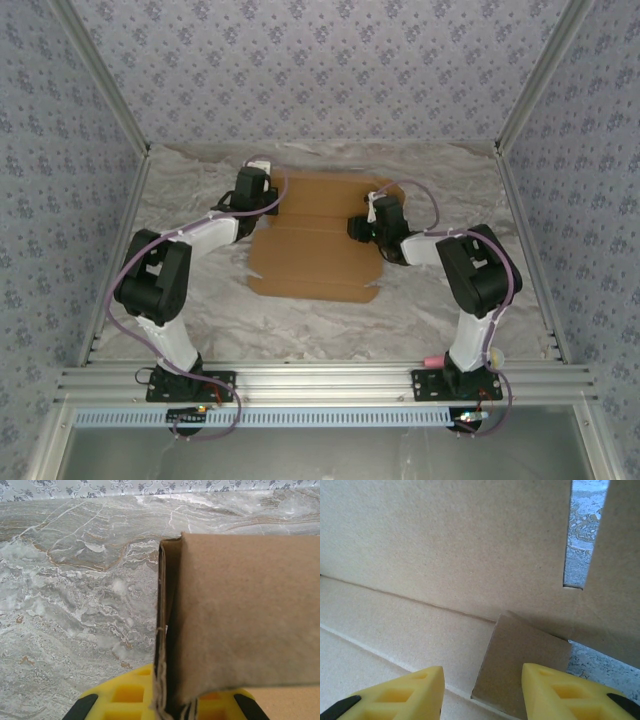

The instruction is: Fold the paper box

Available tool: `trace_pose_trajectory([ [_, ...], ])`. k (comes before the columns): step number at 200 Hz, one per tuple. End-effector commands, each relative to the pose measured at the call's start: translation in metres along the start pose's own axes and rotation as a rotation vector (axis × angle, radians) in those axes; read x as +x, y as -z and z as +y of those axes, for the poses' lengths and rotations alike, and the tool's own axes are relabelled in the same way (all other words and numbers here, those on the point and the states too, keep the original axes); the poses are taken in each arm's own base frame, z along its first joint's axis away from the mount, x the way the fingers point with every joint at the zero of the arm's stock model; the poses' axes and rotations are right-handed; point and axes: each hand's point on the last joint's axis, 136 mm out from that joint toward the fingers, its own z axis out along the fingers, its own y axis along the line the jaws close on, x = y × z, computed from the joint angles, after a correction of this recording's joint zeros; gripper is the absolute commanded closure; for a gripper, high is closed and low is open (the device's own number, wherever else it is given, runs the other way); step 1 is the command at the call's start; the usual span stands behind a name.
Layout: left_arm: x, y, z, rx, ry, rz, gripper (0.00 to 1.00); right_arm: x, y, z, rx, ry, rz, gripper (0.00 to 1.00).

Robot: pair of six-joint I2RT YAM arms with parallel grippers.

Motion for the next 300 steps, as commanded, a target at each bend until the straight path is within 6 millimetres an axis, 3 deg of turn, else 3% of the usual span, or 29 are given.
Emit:
trace_pose_trajectory([
  [1, -0.028, 0.011, -0.005, 0.029, 0.035, -0.061, 1.0, -0.011, 0.022, 0.003, -0.006, 0.036, -0.011, 0.51],
  [60, -0.029, 0.012, 0.002, 0.017, 0.042, -0.06, 1.0, -0.024, 0.088, 0.017, -0.054, 0.141, 0.015, 0.41],
  [99, -0.031, 0.013, 0.004, 0.019, 0.043, -0.062, 1.0, -0.062, 0.151, 0.022, -0.065, 0.207, -0.084, 0.39],
  [125, -0.033, 0.014, 0.005, 0.029, 0.051, -0.062, 1.0, -0.089, 0.185, 0.006, -0.022, 0.198, -0.176, 0.39],
  [162, -0.033, 0.016, 0.007, 0.04, 0.06, -0.058, 1.0, -0.116, 0.208, -0.043, 0.046, 0.086, -0.273, 0.39],
  [181, -0.032, 0.015, 0.007, 0.043, 0.063, -0.056, 1.0, -0.121, 0.203, -0.077, 0.095, 0.02, -0.266, 0.4],
  [209, -0.032, 0.014, 0.005, 0.053, 0.073, -0.057, 1.0, -0.109, 0.165, -0.105, 0.065, -0.048, -0.182, 0.44],
  [253, -0.033, 0.013, 0.003, 0.062, 0.076, -0.056, 1.0, -0.092, 0.115, -0.081, -0.107, -0.007, -0.086, 0.48],
  [300, -0.032, 0.013, 0.002, 0.067, 0.076, -0.054, 1.0, -0.086, 0.093, -0.054, -0.263, 0.059, -0.044, 0.51],
])
